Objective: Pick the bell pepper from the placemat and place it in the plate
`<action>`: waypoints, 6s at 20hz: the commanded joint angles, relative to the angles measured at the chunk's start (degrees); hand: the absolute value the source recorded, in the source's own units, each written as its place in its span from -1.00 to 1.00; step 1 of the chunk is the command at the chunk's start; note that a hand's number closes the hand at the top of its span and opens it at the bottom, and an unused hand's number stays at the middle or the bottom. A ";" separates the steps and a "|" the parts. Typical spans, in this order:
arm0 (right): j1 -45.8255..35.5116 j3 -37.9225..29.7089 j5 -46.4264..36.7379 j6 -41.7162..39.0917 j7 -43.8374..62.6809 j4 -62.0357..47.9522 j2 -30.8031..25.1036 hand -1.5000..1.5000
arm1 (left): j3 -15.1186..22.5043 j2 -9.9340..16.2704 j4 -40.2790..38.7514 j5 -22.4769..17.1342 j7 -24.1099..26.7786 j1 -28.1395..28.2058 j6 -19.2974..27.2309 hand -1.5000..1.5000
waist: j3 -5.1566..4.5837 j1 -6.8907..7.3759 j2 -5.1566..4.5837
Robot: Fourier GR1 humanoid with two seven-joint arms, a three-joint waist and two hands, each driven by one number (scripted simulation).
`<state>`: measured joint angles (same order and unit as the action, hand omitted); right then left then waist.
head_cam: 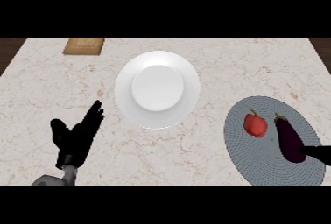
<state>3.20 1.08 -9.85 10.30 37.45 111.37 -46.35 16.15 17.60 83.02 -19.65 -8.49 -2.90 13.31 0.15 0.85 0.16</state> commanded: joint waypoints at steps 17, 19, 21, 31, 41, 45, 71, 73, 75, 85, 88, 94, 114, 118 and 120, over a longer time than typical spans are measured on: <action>-9.97 10.81 -15.10 -3.82 6.70 -11.11 17.05 -1.00 | -3.24 -3.85 -4.87 2.85 -0.54 1.30 -3.14 0.00 | -0.15 -0.80 -0.21; -10.90 13.90 -18.97 -3.60 10.06 -11.42 18.93 -1.00 | -0.04 -5.74 -1.89 6.50 -2.29 2.24 0.87 0.00 | -0.15 -0.67 -0.19; -14.13 12.96 -19.64 -7.26 15.49 -10.70 17.45 -1.00 | -5.08 -2.62 -6.50 2.02 1.28 1.63 -5.81 0.00 | -0.20 -0.77 -0.24; -17.44 9.53 -21.45 -9.99 11.16 -20.34 21.36 -1.00 | -1.99 -7.60 -1.54 7.22 -3.30 2.47 -0.90 0.00 | -0.14 -0.60 -0.21; -12.54 13.45 -25.87 -12.54 3.14 -23.34 22.38 1.00 | -2.62 -7.67 0.76 8.90 -3.70 3.97 -2.42 0.00 | -0.15 -0.89 -0.10; -14.86 11.86 -29.37 -10.90 -0.29 -29.30 22.29 1.00 | -6.61 -5.92 -2.94 8.01 -1.84 2.75 -4.90 0.00 | -0.15 -0.78 -0.20; -48.98 44.16 -55.42 13.89 37.80 -28.60 46.32 1.00 | -2.34 -7.98 -4.03 8.77 -4.51 -2.13 -8.36 0.00 | -0.31 7.17 -0.41; -49.18 43.25 -57.76 15.63 39.59 -29.15 46.32 1.00 | -3.20 -7.38 -3.56 8.48 -4.16 -1.51 -8.29 0.00 | -0.30 6.80 -0.25; -48.46 42.36 -58.37 19.02 40.15 -29.07 46.32 1.00 | -2.27 -8.16 -2.89 9.21 -4.23 -1.31 -7.57 0.00 | -0.16 6.61 -0.50; -47.84 39.56 -68.48 28.30 42.97 -34.25 46.31 1.00 | -4.64 -7.34 -2.13 7.75 -4.51 0.09 -7.49 0.00 | -0.22 3.84 -0.64; -47.90 35.72 -72.97 31.18 42.46 -38.02 46.31 1.00 | -4.45 -7.98 -1.12 8.66 -5.13 -0.44 -5.88 0.00 | -0.13 3.11 -0.85; -45.04 31.45 -74.93 39.12 40.80 -43.97 46.31 1.00 | -3.78 -7.38 -0.08 8.63 -4.08 2.64 -7.28 0.00 | -0.07 2.88 -0.99; -53.07 20.43 -35.02 45.82 11.24 -71.79 46.35 -1.00 | -4.77 -8.34 -1.56 9.94 -4.48 -1.73 -6.86 0.00 | 0.06 4.21 -2.26; -51.72 21.41 -30.19 54.31 2.73 -69.03 46.35 -1.00 | -4.18 -9.62 -1.39 9.78 -3.13 0.30 -6.73 0.00 | 0.07 4.19 -2.12; -52.65 19.77 -28.40 58.12 0.15 -66.94 46.35 -1.00 | -3.82 -9.43 -0.92 10.45 -3.85 0.62 -6.31 0.00 | 0.12 3.81 -1.97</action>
<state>-48.92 22.07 -42.85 59.69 43.02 42.78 -0.17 11.43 9.26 84.39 -9.73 -11.00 -2.65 6.33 0.61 5.00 -1.52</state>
